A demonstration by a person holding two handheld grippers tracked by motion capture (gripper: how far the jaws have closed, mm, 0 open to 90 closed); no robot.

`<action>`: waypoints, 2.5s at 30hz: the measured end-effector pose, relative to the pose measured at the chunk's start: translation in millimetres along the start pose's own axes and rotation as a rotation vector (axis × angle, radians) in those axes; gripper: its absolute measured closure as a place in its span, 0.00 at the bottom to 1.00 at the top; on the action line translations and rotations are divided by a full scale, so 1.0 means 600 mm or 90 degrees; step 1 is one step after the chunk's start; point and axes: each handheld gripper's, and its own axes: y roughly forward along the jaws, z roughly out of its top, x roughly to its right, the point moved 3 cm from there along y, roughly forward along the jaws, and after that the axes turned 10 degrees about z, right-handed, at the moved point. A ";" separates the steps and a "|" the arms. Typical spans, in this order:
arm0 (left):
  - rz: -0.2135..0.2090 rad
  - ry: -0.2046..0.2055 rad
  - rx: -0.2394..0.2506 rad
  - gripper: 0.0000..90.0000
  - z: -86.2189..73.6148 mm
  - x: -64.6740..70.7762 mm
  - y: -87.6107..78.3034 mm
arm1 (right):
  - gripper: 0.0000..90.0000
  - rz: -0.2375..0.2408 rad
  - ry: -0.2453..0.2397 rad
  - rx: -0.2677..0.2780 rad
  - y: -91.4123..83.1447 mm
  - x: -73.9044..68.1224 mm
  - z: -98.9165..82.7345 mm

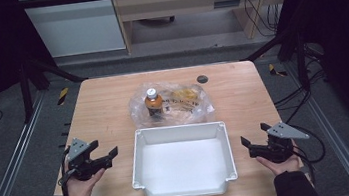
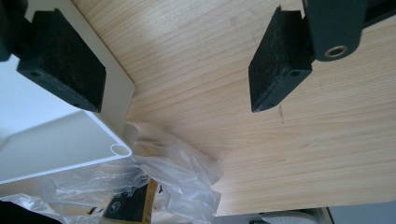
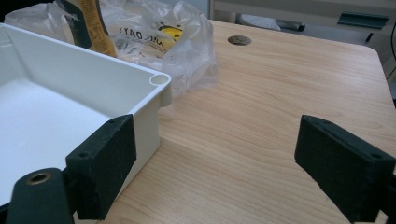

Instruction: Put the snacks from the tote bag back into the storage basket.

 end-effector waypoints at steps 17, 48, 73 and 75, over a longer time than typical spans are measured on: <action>-0.009 -0.004 0.016 0.21 0.023 0.007 -0.001 | 0.14 -0.003 0.003 -0.009 -0.003 -0.001 -0.002; -0.022 0.007 0.074 0.22 0.110 0.039 0.012 | 0.13 -0.012 0.003 -0.004 -0.008 0.001 -0.001; -0.023 0.023 0.078 0.22 0.143 0.067 0.049 | 0.13 -0.012 0.003 -0.005 -0.008 0.002 -0.001; -0.024 0.024 0.078 0.22 0.145 0.070 0.052 | 0.13 -0.010 0.002 -0.006 -0.007 0.002 -0.001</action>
